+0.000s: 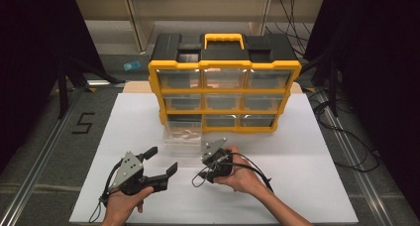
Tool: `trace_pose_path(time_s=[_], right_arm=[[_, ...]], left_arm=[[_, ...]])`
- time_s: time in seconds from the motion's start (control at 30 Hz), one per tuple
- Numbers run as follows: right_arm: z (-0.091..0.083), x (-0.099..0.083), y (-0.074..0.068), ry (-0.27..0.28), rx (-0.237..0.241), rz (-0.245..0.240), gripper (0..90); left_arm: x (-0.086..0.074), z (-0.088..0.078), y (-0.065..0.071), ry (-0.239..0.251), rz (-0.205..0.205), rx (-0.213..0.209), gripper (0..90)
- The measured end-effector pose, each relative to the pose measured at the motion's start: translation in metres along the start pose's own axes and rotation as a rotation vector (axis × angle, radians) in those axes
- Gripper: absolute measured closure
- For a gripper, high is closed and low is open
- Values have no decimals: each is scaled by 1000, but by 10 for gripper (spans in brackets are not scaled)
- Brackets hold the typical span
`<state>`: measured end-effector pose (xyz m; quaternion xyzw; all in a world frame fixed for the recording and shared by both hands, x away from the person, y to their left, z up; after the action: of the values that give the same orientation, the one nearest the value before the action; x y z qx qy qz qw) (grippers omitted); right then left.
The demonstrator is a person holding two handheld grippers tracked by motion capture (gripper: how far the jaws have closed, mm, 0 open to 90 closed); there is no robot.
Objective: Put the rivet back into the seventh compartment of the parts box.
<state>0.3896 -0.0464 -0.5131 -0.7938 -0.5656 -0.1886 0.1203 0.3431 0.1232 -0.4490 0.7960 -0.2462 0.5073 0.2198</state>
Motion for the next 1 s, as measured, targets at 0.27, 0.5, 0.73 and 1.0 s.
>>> trace_pose_path(time_s=[0.27,0.5,0.73,1.0], right_arm=[[14,5,3,-40,22,-5,645],[22,1,4,-93,48,5,723],[24,1,3,-100,41,-6,800],[16,7,6,-46,19,-3,805]], left_arm=[[0,0,0,0,-1,0,165],[1,-1,0,5,-3,0,166],[1,-1,0,5,-1,0,166],[1,-1,0,8,-2,2,166]])
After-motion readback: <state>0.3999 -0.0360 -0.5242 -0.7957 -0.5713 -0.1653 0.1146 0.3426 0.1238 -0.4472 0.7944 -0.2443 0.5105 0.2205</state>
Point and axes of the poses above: each handheld gripper's, and its own axes: z roughly forward along the jaws, x roughly out of its top, y roughly to its right, the point moved 7 cm from there along z, roughly forward along the jaws, and after that the axes turned 11 degrees about -y, right-handed, at the moved point
